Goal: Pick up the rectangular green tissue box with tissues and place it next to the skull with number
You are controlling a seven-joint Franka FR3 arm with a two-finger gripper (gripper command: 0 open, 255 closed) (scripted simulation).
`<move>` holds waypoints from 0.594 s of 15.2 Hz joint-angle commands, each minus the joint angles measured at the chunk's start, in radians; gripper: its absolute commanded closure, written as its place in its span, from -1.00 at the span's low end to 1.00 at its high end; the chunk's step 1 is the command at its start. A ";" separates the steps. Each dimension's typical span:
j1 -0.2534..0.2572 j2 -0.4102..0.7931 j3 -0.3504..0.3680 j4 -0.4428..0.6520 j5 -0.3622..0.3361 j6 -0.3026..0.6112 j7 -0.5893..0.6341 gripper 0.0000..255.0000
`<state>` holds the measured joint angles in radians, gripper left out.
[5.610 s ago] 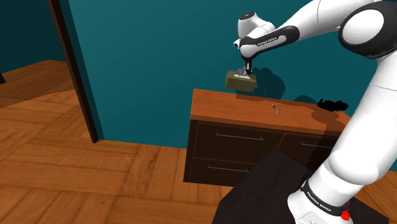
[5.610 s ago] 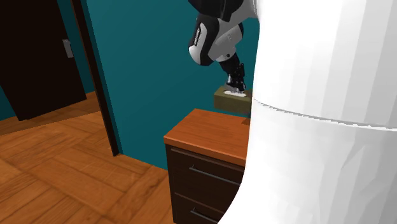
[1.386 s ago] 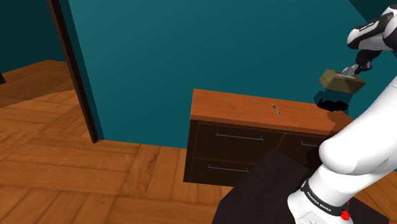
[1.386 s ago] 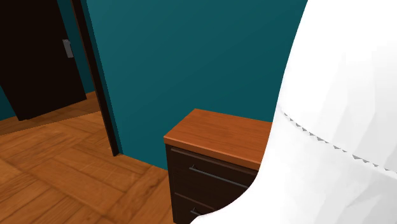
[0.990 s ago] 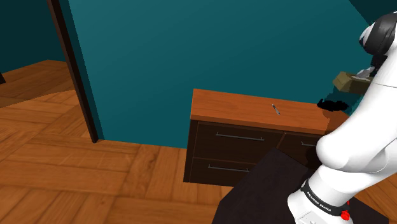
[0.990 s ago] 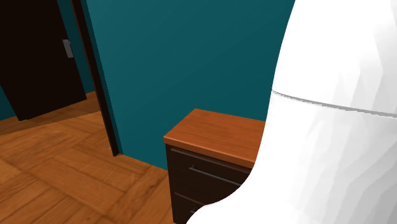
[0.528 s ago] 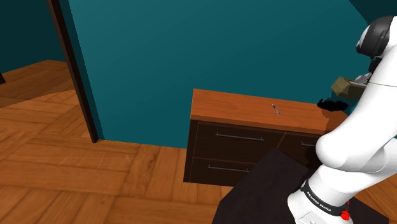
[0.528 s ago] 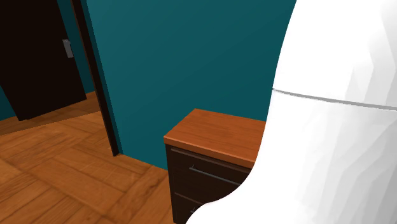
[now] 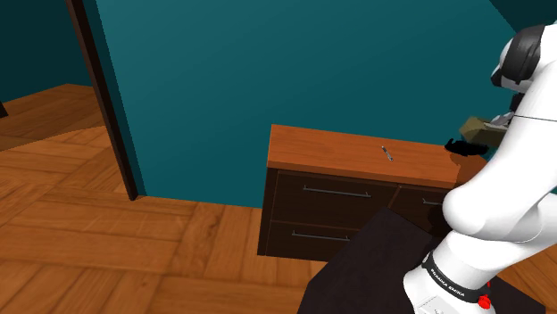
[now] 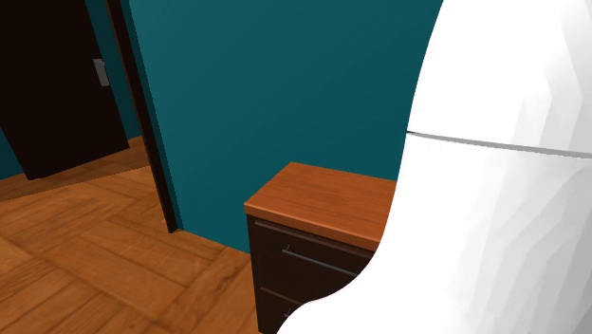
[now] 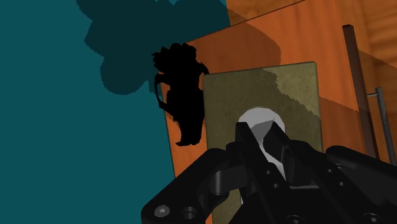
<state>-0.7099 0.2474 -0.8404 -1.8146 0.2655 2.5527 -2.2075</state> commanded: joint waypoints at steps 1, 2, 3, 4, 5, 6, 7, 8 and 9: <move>-0.006 0.009 0.008 -0.018 0.016 0.025 -0.011 1.00; -0.009 0.014 0.012 -0.026 0.024 0.037 -0.017 1.00; -0.013 0.019 0.017 -0.034 0.032 0.048 -0.023 1.00; -0.017 0.024 0.022 -0.042 0.041 0.060 -0.029 1.00; -0.020 0.029 0.027 -0.049 0.049 0.071 -0.035 1.00; -0.025 0.035 0.033 -0.056 0.058 0.082 -0.041 1.00; -0.029 0.040 0.038 -0.063 0.068 0.093 -0.048 1.00; -0.034 0.046 0.045 -0.069 0.077 0.104 -0.055 1.00; -0.038 0.052 0.051 -0.075 0.087 0.115 -0.062 1.00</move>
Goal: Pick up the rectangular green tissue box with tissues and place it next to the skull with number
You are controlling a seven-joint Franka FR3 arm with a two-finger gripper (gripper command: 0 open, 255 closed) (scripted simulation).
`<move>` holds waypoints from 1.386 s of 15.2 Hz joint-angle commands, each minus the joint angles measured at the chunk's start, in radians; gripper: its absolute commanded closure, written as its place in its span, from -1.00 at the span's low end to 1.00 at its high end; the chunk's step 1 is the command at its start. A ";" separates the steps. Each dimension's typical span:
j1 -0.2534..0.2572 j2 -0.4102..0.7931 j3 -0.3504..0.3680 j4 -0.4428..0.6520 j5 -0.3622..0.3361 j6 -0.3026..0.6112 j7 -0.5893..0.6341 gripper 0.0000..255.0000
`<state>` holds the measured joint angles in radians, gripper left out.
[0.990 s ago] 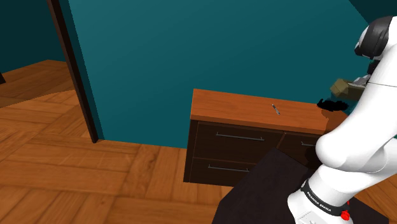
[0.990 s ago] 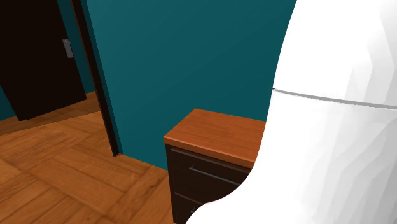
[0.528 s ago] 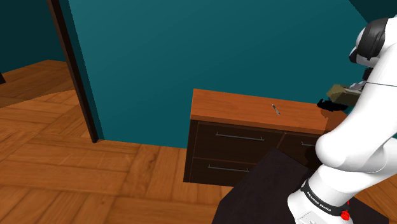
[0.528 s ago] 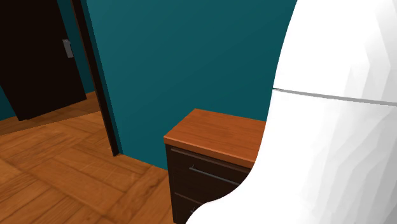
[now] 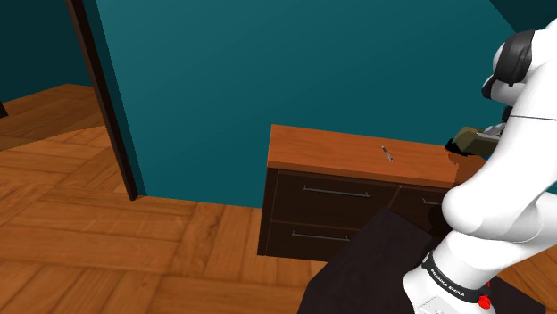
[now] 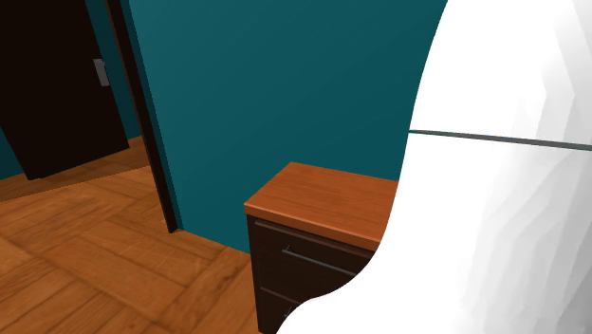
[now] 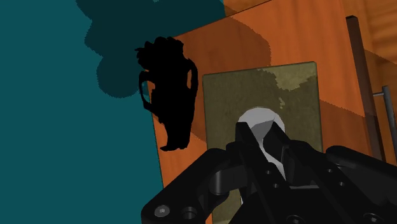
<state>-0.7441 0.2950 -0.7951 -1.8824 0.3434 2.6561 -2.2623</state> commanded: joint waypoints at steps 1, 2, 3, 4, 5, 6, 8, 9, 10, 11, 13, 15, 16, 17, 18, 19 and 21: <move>-0.009 0.010 0.012 -0.014 0.019 0.022 -0.014 1.00; -0.015 0.016 0.019 -0.019 0.029 0.033 -0.022 1.00; -0.020 0.022 0.027 -0.025 0.040 0.044 -0.029 1.00; -0.026 0.029 0.034 -0.030 0.050 0.054 -0.037 1.00; -0.032 0.035 0.042 -0.035 0.061 0.065 -0.045 1.00; -0.039 0.041 0.050 -0.040 0.072 0.075 -0.053 1.00; -0.052 0.055 0.068 -0.048 0.094 0.096 -0.070 1.00; -0.059 0.061 0.077 -0.052 0.105 0.106 -0.078 1.00; -0.066 0.068 0.087 -0.056 0.117 0.116 -0.087 1.00; -0.074 0.075 0.096 -0.059 0.128 0.126 -0.096 1.00; -0.090 0.089 0.117 -0.065 0.151 0.146 -0.114 1.00; -0.106 0.103 0.138 -0.070 0.174 0.166 -0.132 1.00; -0.115 0.111 0.149 -0.072 0.186 0.176 -0.141 1.00; -0.126 0.120 0.164 -0.075 0.202 0.188 -0.154 1.00; -0.126 0.120 0.165 -0.075 0.201 0.188 -0.154 1.00; -0.126 0.120 0.165 -0.075 0.201 0.188 -0.153 1.00; -0.126 0.120 0.165 -0.075 0.201 0.188 -0.153 1.00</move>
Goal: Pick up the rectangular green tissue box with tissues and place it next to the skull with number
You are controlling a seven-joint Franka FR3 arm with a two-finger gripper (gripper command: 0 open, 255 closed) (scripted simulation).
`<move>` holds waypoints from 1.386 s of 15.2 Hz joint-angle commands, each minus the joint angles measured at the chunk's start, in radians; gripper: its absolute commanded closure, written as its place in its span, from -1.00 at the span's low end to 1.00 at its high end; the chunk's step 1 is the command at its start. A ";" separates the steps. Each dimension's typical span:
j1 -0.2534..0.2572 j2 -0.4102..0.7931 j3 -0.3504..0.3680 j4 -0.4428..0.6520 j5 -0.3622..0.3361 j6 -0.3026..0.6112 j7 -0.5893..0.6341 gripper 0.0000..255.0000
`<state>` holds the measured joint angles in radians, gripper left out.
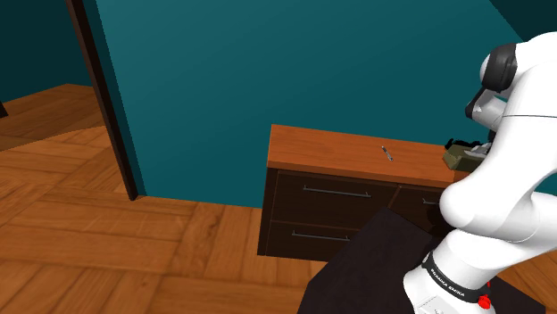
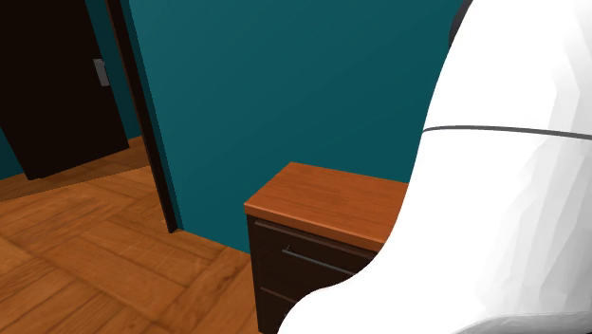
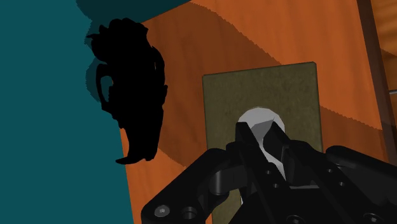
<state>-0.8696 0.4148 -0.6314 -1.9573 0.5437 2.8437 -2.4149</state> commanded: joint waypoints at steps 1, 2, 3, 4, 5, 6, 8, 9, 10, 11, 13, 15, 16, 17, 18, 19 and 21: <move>-0.001 0.000 0.001 0.000 0.001 0.001 -0.001 1.00; -0.001 0.000 0.001 0.000 0.001 0.001 -0.001 1.00; -0.001 0.000 0.001 0.000 0.001 0.001 -0.001 1.00; -0.001 0.000 0.001 0.000 0.001 0.001 -0.001 1.00; -0.001 0.000 0.001 0.000 0.001 0.001 -0.001 -1.00; -0.001 0.000 0.001 0.000 0.001 0.001 -0.001 -1.00; -0.001 0.000 0.001 0.000 0.001 0.001 -0.001 -1.00; -0.001 0.000 0.001 0.000 0.001 0.001 -0.001 -1.00; -0.001 0.000 0.001 0.000 0.001 0.001 -0.001 -1.00; 0.033 -0.035 -0.033 -0.026 -0.032 -0.007 0.023 -1.00; 0.111 -0.107 -0.110 -0.074 -0.113 -0.025 0.079 -1.00; 0.143 -0.137 -0.143 -0.091 -0.152 -0.033 0.107 -1.00; 0.143 -0.137 -0.142 -0.091 -0.152 -0.033 0.107 -1.00; 0.143 -0.137 -0.142 -0.091 -0.152 -0.033 0.107 -1.00; 0.143 -0.137 -0.142 -0.091 -0.152 -0.033 0.107 -1.00; 0.143 -0.137 -0.142 -0.091 -0.152 -0.033 0.107 -1.00; 0.143 -0.137 -0.142 -0.091 -0.152 -0.033 0.107 -1.00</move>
<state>-0.7271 0.2775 -0.7733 -2.0485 0.3920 2.8109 -2.3078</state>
